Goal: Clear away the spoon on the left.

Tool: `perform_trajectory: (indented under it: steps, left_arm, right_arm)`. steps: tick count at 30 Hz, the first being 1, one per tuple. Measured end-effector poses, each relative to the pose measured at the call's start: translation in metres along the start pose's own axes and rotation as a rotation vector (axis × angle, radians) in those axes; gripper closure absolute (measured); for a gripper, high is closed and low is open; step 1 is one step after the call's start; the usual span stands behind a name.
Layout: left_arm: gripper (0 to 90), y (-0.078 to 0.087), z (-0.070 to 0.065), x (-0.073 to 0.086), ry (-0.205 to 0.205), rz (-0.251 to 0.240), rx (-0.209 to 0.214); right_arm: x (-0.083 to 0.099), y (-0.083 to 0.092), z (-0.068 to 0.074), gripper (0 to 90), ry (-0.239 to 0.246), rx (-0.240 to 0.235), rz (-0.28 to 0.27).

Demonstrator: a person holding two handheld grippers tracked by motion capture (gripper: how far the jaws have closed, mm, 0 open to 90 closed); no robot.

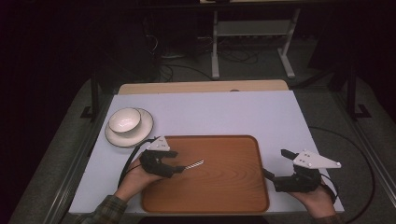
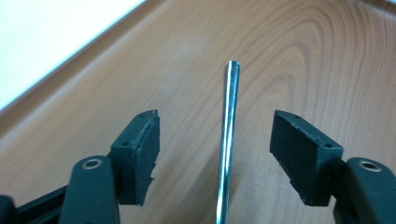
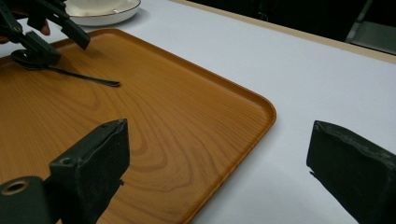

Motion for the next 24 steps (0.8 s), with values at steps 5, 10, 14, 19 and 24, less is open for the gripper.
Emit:
perform_trajectory:
  steps: [5, 10, 14, 19, 24]
  left_arm:
    - [26.8, 0.020, 0.004, 0.002, 0.012, -0.049, -0.017]
    - [21.5, 0.039, 0.008, 0.001, 0.020, -0.093, -0.055]
    - [17.1, 0.047, 0.011, 0.002, 0.035, -0.111, -0.069]
    - [15.8, 0.059, 0.015, 0.009, 0.048, -0.119, -0.093]
    - [15.8, 0.077, 0.020, 0.021, 0.064, -0.142, -0.114]
  right_arm:
    - [0.000, 0.001, 0.000, 5.2, -0.002, 0.003, -0.002]
    - [-0.001, 0.001, 0.000, 5.2, -0.003, 0.003, -0.006]
    - [-0.001, 0.001, -0.001, 5.2, -0.003, 0.004, -0.009]
    - [-0.001, 0.002, -0.002, 5.2, -0.008, 0.008, -0.013]
    - [-0.002, 0.003, -0.001, 5.2, -0.009, 0.009, -0.016]
Point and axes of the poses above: each handheld gripper's, and its own axes: y roughly backward along the jaws, x roughly out of its underside, z roughly to its left, the point moved 5 cm from there along -y, roughly forward along the jaws, and after that the axes turned 5 degrees about y, right-handed, at the moved point
